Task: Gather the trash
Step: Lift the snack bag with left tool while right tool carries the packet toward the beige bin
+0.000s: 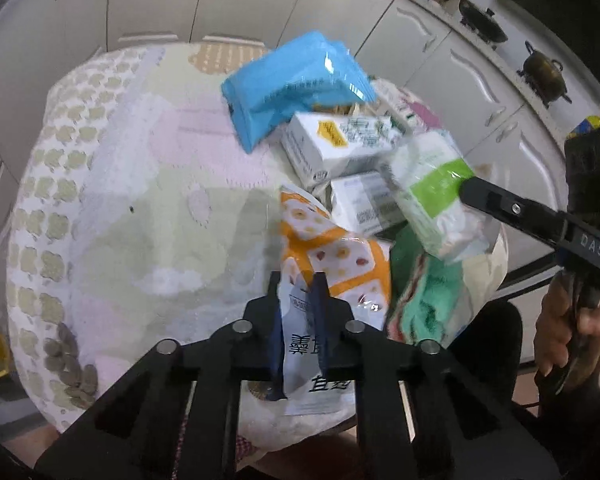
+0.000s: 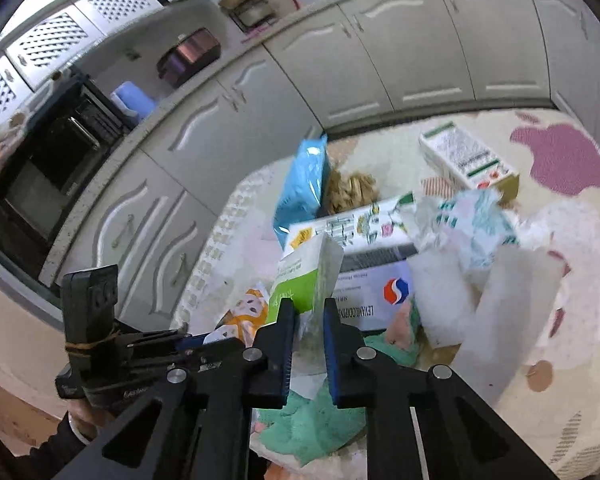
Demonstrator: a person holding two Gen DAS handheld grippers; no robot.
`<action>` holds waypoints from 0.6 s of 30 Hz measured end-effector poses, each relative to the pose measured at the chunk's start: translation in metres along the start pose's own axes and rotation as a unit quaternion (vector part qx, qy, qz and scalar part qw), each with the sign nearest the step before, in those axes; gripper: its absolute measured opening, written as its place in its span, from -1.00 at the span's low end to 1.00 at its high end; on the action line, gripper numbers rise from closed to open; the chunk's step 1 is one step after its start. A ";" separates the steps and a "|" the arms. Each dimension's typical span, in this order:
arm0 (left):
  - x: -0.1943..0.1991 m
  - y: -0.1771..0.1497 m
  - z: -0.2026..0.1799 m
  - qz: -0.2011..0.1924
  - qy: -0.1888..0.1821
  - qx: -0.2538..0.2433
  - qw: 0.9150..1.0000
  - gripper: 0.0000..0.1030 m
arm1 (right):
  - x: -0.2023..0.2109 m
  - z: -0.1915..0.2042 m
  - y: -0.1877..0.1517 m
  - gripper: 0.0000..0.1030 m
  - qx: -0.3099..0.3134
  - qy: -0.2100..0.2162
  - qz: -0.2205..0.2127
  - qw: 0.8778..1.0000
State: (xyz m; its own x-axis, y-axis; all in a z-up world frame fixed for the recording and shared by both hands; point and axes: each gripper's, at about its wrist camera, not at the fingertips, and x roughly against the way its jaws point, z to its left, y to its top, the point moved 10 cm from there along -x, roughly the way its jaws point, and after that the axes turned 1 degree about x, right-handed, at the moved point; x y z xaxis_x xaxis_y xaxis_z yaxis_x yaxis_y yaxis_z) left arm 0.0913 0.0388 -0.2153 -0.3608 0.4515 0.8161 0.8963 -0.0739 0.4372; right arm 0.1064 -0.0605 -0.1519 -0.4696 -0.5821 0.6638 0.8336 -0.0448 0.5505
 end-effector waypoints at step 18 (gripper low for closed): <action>0.081 0.056 -0.053 -0.089 0.010 -0.042 0.995 -0.91 | 0.116 -0.032 0.023 -0.76 -0.022 0.003 -0.117 0.993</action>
State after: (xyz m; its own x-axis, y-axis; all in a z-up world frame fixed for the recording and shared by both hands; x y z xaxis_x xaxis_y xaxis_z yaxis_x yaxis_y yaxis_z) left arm 0.0986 0.0242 -0.1049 -0.5181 0.4466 0.7295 0.7934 -0.0677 0.6050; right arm 0.0805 -0.1554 -0.0780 -0.6497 -0.5570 0.5173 0.7143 -0.2146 0.6661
